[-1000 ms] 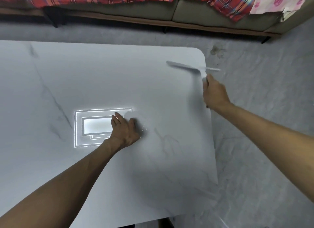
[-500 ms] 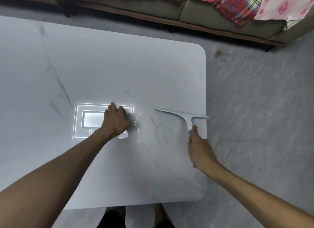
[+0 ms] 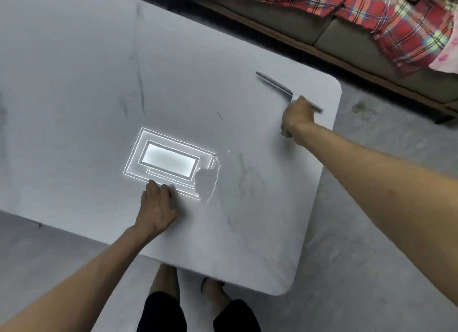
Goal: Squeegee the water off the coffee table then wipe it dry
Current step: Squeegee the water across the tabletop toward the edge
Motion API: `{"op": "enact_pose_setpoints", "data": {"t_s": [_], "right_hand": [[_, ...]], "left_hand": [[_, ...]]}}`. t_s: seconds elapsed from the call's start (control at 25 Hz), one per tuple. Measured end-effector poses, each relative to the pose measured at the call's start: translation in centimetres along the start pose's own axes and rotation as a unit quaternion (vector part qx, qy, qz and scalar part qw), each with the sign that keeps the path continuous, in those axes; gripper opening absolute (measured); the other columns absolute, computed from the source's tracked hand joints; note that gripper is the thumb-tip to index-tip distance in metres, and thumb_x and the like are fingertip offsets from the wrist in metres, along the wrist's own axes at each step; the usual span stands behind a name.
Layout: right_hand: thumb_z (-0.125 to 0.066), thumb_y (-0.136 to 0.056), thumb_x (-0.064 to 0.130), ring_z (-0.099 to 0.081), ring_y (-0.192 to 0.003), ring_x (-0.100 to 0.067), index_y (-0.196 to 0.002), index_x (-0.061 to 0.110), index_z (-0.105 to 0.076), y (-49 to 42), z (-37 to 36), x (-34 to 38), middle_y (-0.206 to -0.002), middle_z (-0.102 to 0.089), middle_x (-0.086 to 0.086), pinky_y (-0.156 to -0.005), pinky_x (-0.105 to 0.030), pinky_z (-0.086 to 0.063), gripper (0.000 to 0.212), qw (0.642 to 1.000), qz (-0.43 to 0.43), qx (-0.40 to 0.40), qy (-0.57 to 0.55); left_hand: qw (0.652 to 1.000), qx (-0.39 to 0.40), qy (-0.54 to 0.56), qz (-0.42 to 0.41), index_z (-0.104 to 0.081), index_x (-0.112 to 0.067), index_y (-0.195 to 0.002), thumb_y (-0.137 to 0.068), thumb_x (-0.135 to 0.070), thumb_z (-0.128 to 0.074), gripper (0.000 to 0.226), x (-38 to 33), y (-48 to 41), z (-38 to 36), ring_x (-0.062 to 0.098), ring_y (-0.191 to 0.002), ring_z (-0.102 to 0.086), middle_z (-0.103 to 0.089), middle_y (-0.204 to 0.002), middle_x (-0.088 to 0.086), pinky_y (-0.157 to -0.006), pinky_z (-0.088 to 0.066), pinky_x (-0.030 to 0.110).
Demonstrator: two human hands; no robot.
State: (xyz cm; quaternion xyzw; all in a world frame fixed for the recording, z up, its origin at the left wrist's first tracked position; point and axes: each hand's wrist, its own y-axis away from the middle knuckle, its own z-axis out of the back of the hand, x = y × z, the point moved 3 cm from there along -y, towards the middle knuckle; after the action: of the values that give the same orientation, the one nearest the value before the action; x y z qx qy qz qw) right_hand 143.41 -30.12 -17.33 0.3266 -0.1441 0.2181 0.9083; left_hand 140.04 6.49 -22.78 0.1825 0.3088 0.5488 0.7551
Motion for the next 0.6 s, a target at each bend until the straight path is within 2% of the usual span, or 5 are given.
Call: {"op": "enact_pose_setpoints", "data": {"t_s": [0.08,0.16,0.24,0.44,0.6], "right_hand": [[-0.030,-0.099,0.013,-0.054,-0.097,-0.029,-0.146,0.013,-0.031,2.1,-1.6,1.8,-0.128,-0.054,-0.017,-0.077,-0.039,-0.050,0.047,1.000,0.023,0.020,-0.003],[-0.031,-0.100,0.019,-0.055,-0.105,-0.037,-0.148,0.024,-0.027,6.5,-5.3,0.9,-0.120,-0.060,-0.016,-0.084,-0.043,-0.049,0.048,0.987,0.132,0.056,0.071],[-0.031,-0.102,0.028,-0.055,-0.099,-0.036,-0.148,0.036,-0.023,11.2,-7.4,-1.9,-0.108,-0.063,-0.015,-0.078,-0.038,-0.043,0.048,0.964,0.209,0.111,0.124],[-0.031,-0.103,0.035,-0.059,-0.076,-0.031,-0.148,0.046,-0.018,14.9,-6.8,-8.6,-0.085,-0.066,-0.007,-0.068,-0.037,-0.045,0.048,0.937,0.245,0.121,0.218],[-0.033,-0.103,0.036,-0.057,-0.066,-0.024,-0.148,0.046,-0.021,15.0,-3.0,-13.8,-0.076,-0.065,-0.003,-0.061,-0.034,-0.044,0.048,0.931,0.241,0.077,0.265]], "left_hand": [[0.998,-0.011,0.052,0.033,-0.050,0.004,-0.104,-0.078,0.003,-0.049,0.025,0.0,0.3,-0.2,0.037,-0.102,-0.043,-0.044,-0.115,0.021,-0.090,-0.036,0.037],[0.992,-0.031,0.100,0.074,-0.052,0.004,-0.101,-0.084,0.001,-0.043,0.019,-0.4,0.1,-0.3,0.041,-0.104,-0.045,-0.044,-0.115,0.023,-0.092,-0.038,0.041],[0.986,-0.036,0.131,0.095,-0.052,0.003,-0.098,-0.089,-0.003,-0.039,0.017,-0.8,0.3,-0.9,0.041,-0.101,-0.047,-0.045,-0.111,0.022,-0.092,-0.040,0.044],[0.997,0.003,0.070,0.030,-0.048,-0.004,-0.098,-0.077,0.001,-0.050,0.022,0.0,1.9,-2.8,0.038,-0.099,-0.044,-0.040,-0.116,0.020,-0.080,-0.035,0.036],[0.997,0.044,0.051,0.022,-0.050,-0.001,-0.107,-0.079,-0.003,-0.050,0.028,0.4,1.5,-3.0,0.050,-0.116,-0.043,-0.035,-0.131,0.028,-0.093,-0.041,0.045]]}}
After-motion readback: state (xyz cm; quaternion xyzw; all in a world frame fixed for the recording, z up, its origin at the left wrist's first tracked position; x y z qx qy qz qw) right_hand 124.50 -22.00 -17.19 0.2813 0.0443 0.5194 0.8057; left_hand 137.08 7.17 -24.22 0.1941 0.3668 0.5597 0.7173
